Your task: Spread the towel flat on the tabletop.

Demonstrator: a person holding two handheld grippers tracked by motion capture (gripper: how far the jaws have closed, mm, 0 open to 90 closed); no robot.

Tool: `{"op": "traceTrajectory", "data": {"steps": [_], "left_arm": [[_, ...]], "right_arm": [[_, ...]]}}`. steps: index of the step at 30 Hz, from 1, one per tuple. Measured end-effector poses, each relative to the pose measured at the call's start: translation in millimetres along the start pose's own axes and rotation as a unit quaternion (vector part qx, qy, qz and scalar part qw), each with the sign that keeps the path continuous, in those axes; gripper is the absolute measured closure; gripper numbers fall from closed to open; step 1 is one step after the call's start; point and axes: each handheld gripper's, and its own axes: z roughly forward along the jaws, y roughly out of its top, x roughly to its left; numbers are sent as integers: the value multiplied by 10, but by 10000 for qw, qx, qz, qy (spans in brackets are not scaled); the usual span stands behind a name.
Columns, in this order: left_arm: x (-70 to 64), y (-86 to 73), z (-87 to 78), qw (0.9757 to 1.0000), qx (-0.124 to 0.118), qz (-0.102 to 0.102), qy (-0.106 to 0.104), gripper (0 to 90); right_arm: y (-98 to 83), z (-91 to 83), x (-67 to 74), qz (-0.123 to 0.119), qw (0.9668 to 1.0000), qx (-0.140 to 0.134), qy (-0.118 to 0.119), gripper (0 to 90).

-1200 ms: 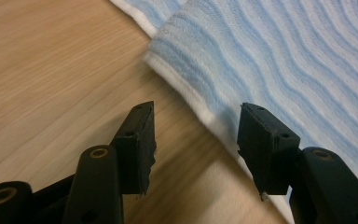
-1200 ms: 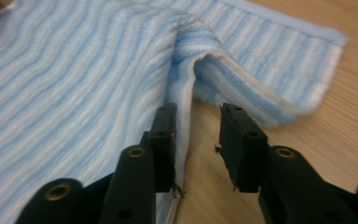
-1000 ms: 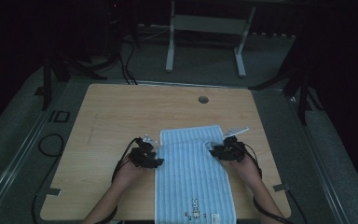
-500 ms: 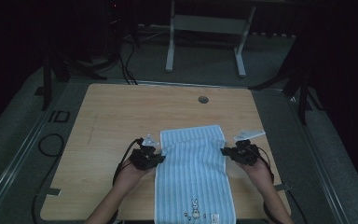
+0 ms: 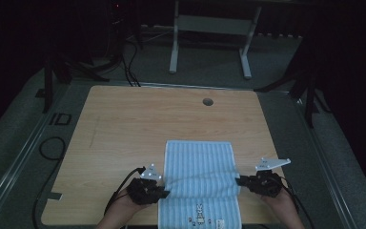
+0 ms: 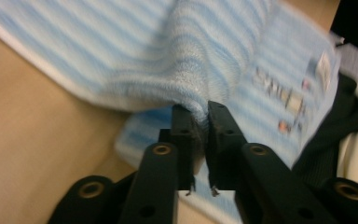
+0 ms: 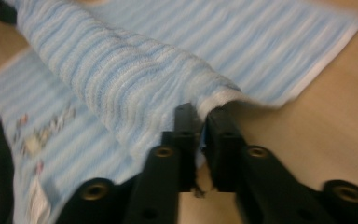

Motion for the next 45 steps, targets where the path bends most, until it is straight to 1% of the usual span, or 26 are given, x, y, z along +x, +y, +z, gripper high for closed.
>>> {"op": "traceTrajectory", "data": {"steps": [3, 4, 5, 6, 7, 8, 9, 10, 11, 12, 13, 14, 15, 16, 17, 18, 19, 22, 23, 24, 26, 31, 34, 37, 39, 45], "left_arm": [[50, -40, -33, 9999, -7, -61, 129, 663], [156, -41, -103, 9992, -85, -201, 328, 631], [156, -41, -103, 9992, -85, -201, 328, 631], [260, -9, -161, 9979, -170, -349, 516, 631], [260, -9, -161, 9979, -170, -349, 516, 632], [334, 56, -179, 9973, -299, -373, 563, 633], [334, 56, -179, 9973, -299, -373, 563, 633], [387, 141, -137, 9970, -328, -351, 604, 639], [387, 141, -137, 9970, -328, -351, 604, 642], [438, 240, -26, 9976, -273, -389, 501, 641], [438, 240, -26, 9976, -273, -389, 501, 641], [457, 323, 94, 9980, -218, -311, 509, 641], [457, 323, 94, 9980, -218, -311, 509, 641], [480, 394, 195, 9981, -115, -252, 552, 640], [480, 394, 195, 9981, -115, -252, 552, 640], [518, 471, 311, 9983, 6, -184, 544, 641], [518, 471, 311, 9983, 6, -184, 544, 641], [668, 575, 523, 9975, 197, -326, 587, 643], [668, 575, 523, 9975, 197, -326, 587, 645], [730, 602, 591, 9966, 286, -345, 695, 651], [795, 630, 603, 9961, 238, -421, 738, 662], [886, 687, 617, 9950, 248, -397, 881, 662], [1001, 764, 640, 9925, 252, -430, 1118, 662], [1053, 795, 647, 9919, 258, -461, 1157, 662], [1153, 886, 680, 9896, 299, -506, 1310, 662], [1232, 1005, 744, 9864, 351, -507, 1525, 661]], "right_arm": [[-72, -10, -7, -20, 9999, 134, -83, 712], [-85, -88, -69, 127, 9997, 32, -189, 697], [-85, -88, -69, 127, 9997, 32, -189, 697], [-43, -174, -138, 241, 9991, -67, -353, 685], [-43, -174, -138, 241, 9991, -67, -353, 685], [28, -216, -175, 243, 9984, -206, -471, 797], [28, -216, -175, 243, 9984, -206, -471, 797], [112, -166, -193, 184, 9987, -222, -424, 883], [112, -166, -193, 184, 9987, -222, -424, 883], [198, -18, -197, 113, 9991, -144, -387, 888], [198, -18, -197, 113, 9991, -144, -387, 888], [245, 128, -212, 69, 9991, -45, -412, 887], [245, 128, -212, 69, 9991, -45, -412, 887], [282, 288, -247, 78, 9992, 84, -375, 887], [282, 288, -247, 78, 9992, 84, -375, 887], [310, 431, -276, 40, 9991, 181, -375, 887], [310, 431, -276, 40, 9991, 181, -375, 887], [350, 672, -372, 96, 9982, 468, -360, 887], [350, 672, -372, 96, 9982, 468, -360, 887], [372, 743, -409, 122, 9981, 477, -371, 888], [412, 776, -447, 121, 9982, 460, -376, 889], [502, 837, -515, 141, 9978, 481, -436, 888], [594, 904, -594, 200, 9973, 460, -530, 886], [610, 916, -608, 220, 9973, 455, -532, 885], [711, 980, -697, 309, 9966, 480, -594, 882], [820, 1037, -785, 371, 9954, 569, -680, 882]]}}
